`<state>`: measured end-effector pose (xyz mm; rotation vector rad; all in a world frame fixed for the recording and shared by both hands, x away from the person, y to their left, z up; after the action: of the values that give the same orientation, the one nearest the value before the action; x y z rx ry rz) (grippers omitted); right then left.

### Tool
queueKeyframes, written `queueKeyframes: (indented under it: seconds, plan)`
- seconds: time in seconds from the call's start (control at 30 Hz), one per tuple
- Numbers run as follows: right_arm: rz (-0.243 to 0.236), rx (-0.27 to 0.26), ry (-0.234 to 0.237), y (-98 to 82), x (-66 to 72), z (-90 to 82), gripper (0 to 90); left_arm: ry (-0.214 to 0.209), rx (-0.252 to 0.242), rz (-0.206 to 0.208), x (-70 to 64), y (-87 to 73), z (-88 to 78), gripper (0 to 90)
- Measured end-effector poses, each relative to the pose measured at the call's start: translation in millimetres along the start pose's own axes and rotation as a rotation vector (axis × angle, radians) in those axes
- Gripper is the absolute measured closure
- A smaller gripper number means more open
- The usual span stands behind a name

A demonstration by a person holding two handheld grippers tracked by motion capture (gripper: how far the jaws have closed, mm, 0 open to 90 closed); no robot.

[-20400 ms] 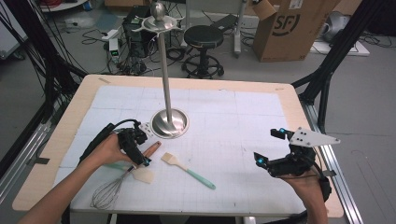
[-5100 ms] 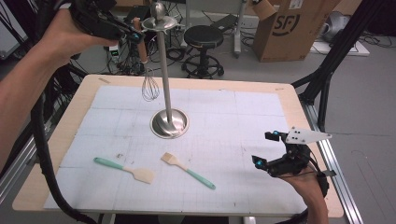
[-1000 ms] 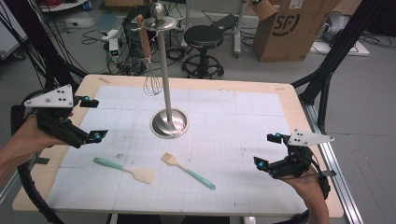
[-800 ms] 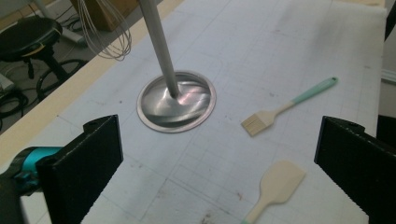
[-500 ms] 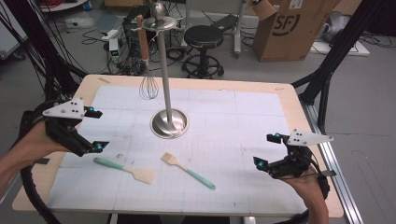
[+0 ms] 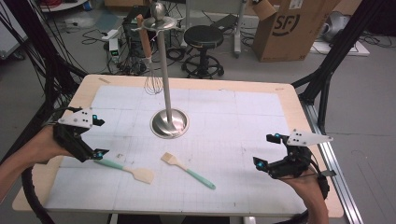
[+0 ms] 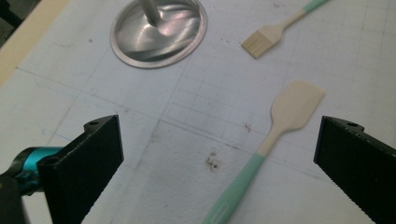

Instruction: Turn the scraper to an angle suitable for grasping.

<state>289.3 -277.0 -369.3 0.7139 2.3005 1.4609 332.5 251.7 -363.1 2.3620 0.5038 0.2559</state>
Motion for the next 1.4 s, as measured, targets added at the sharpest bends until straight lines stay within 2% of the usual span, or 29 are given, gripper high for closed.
queueKeyframes:
  seconds: [0.07,0.13,0.37,0.43,0.53,0.63,0.9,0.97,1.0,1.1,1.27,1.4]
  plan:
    - [0.004,0.002,-0.001,-0.4,-0.2,-0.4,0.0,-0.012,0.027,0.014,0.6,-7.3,5.0,2.0]
    - [-0.001,0.004,0.002,-1.0,-0.3,0.1,0.0,-0.021,0.031,0.020,0.8,-11.0,8.3,2.1]
    - [0.003,0.009,0.004,-2.0,-0.8,1.6,0.0,-0.081,0.063,0.036,-3.9,-11.8,20.0,3.6]
    - [0.006,0.012,0.003,-2.4,-0.8,1.5,0.0,-0.111,0.084,0.047,-6.2,-11.8,23.7,3.6]
    - [0.006,0.011,0.002,-2.5,-0.8,1.6,0.0,-0.125,0.143,0.077,-8.8,-12.2,30.9,3.6]
    - [0.004,0.011,0.003,-2.3,-0.9,2.2,0.0,-0.145,0.176,0.098,-11.6,-11.4,37.0,3.6]
    - [0.001,0.017,0.004,-2.7,-0.3,2.5,0.0,-0.144,0.256,0.140,-16.0,-12.1,53.0,3.6]
    - [0.002,0.016,0.005,-2.9,-0.7,2.6,0.0,-0.160,0.262,0.133,-18.9,-12.1,56.0,6.0]
    - [0.002,0.017,0.004,-3.2,-1.0,2.5,0.0,-0.163,0.274,0.153,-18.8,-11.6,57.2,7.5]
    - [0.006,0.019,0.007,-3.2,-0.4,3.3,0.0,-0.169,0.299,0.161,-21.3,-12.6,63.1,7.6]
    - [0.006,0.019,0.006,-3.2,0.0,3.5,0.0,-0.173,0.361,0.206,-23.0,-17.7,70.0,10.0]
    - [0.008,0.014,0.006,-2.8,0.1,3.5,0.0,-0.168,0.396,0.208,-21.4,-21.7,72.6,13.5]
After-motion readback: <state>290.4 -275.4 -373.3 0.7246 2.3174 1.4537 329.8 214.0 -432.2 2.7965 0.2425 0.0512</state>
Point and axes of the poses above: each handheld gripper's, and its own axes: z roughly forward along the jaws, y roughly out of its top, x roughly to its left, the point moved 5 cm from there along z, roughly forward along the jaws, and after that the axes turned 6 degrees about -z, right-handed, at the moved point
